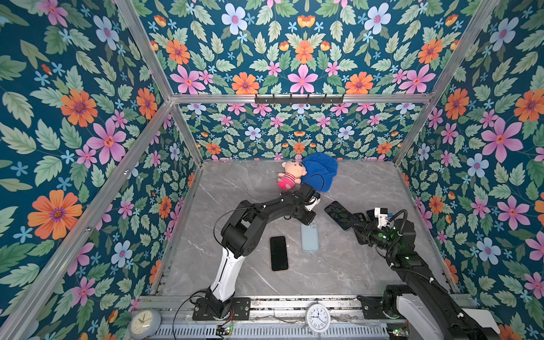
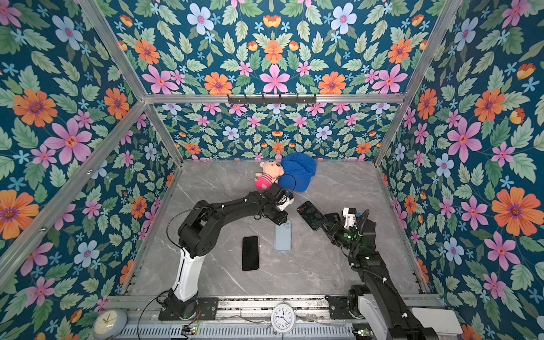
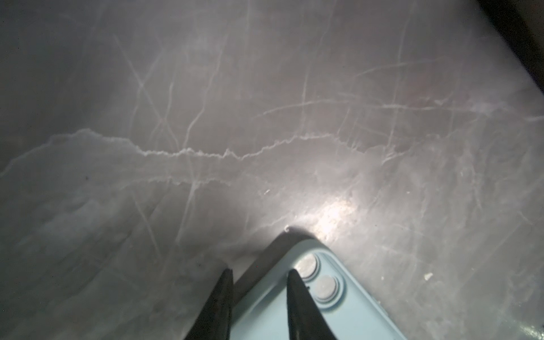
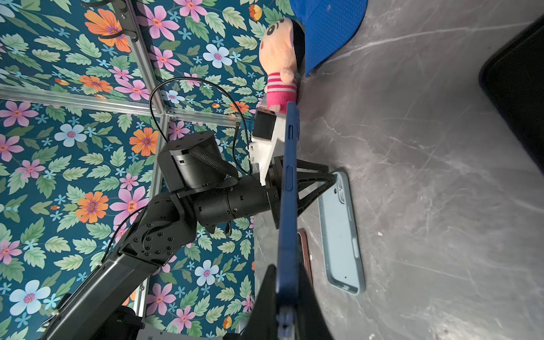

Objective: Put the phone into the phone case

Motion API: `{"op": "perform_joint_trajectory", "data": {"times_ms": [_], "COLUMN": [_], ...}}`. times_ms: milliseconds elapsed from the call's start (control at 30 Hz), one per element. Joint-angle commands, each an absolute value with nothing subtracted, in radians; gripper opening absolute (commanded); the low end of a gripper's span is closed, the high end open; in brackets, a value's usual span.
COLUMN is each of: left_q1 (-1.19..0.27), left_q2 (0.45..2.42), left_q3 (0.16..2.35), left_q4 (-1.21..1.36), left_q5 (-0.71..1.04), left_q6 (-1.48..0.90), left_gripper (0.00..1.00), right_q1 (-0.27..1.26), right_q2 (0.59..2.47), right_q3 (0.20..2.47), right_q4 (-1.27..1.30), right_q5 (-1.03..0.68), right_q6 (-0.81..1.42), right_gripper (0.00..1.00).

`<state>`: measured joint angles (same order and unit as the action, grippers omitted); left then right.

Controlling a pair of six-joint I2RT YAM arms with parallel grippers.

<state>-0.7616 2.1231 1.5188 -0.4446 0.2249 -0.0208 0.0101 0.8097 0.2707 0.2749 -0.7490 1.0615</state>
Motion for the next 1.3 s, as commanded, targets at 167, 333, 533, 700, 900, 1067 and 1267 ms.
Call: {"op": "perform_joint_trajectory", "data": {"times_ms": [167,333,533,700,900,1067,1267], "left_q1": [-0.752,-0.741,-0.735,-0.709,-0.678,-0.671,-0.67], "left_q2": [2.073,2.012,1.967,1.923,1.891,1.864,1.815], "left_q3": [1.441,1.362,1.279,1.217,1.14,1.096,1.051], "left_q4": [-0.427,-0.385,-0.324,-0.249,-0.202,-0.192,-0.18], "left_q5": [0.167,0.168,0.197,0.235,0.27,0.273,0.29], "left_q6": [-0.065,-0.123,-0.201,-0.276,-0.344,-0.356,-0.383], "left_gripper": [0.18,0.17,0.18,0.19,0.2,0.2,0.21], "right_q1": [0.011,0.015,0.078,0.123,0.175,0.175,0.213], "right_q2": [0.881,0.945,1.004,1.062,1.099,1.121,1.162], "right_q3": [0.274,0.278,0.28,0.251,0.25,0.263,0.253], "right_q4": [0.342,0.371,0.401,0.51,0.541,0.536,0.589], "right_q5": [-0.815,-0.86,-0.831,-0.82,-0.795,-0.804,-0.787], "right_q6": [1.054,1.067,1.082,1.141,1.151,1.14,1.163], "right_gripper": [0.0,0.0,0.0,0.0,0.0,0.0,0.0]}}
